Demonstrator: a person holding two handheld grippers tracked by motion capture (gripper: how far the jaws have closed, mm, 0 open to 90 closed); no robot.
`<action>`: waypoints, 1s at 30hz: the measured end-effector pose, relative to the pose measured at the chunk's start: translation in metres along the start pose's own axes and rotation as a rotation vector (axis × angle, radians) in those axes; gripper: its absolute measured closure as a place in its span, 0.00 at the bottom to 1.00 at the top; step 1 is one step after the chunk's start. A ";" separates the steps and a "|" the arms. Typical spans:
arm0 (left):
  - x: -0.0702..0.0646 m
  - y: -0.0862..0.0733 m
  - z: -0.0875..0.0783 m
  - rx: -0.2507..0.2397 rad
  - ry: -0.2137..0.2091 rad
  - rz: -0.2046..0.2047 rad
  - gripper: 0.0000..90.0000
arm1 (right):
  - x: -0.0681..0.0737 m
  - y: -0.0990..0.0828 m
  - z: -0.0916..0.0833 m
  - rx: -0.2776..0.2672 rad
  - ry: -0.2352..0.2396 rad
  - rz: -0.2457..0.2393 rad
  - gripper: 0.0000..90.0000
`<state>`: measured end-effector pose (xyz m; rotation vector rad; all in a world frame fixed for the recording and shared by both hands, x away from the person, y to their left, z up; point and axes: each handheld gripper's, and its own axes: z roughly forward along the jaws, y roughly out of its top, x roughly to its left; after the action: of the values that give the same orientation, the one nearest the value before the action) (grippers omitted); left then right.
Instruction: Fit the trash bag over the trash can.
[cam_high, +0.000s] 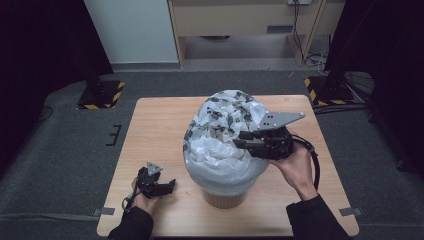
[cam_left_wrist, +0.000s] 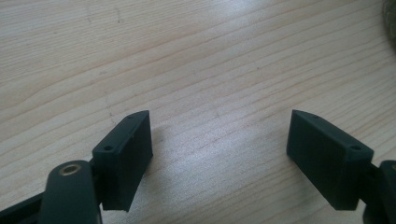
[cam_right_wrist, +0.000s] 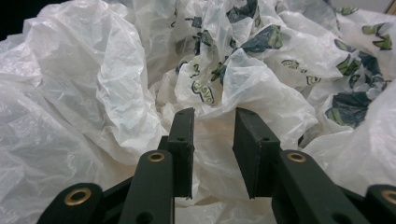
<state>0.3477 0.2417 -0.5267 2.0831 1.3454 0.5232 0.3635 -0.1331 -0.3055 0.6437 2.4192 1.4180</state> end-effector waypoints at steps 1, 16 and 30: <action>0.000 0.000 0.000 -0.001 -0.002 0.004 0.22 | 0.000 0.001 0.000 0.013 -0.001 0.000 0.76; -0.004 -0.003 0.004 -0.028 -0.011 0.011 0.11 | 0.004 0.033 -0.033 -0.293 -0.069 0.024 0.44; -0.004 -0.004 0.004 -0.028 -0.012 0.013 0.10 | 0.020 0.065 0.019 -0.231 -0.106 0.032 0.16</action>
<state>0.3461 0.2381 -0.5321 2.0704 1.3112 0.5311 0.3701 -0.0815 -0.2581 0.6841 2.1329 1.6028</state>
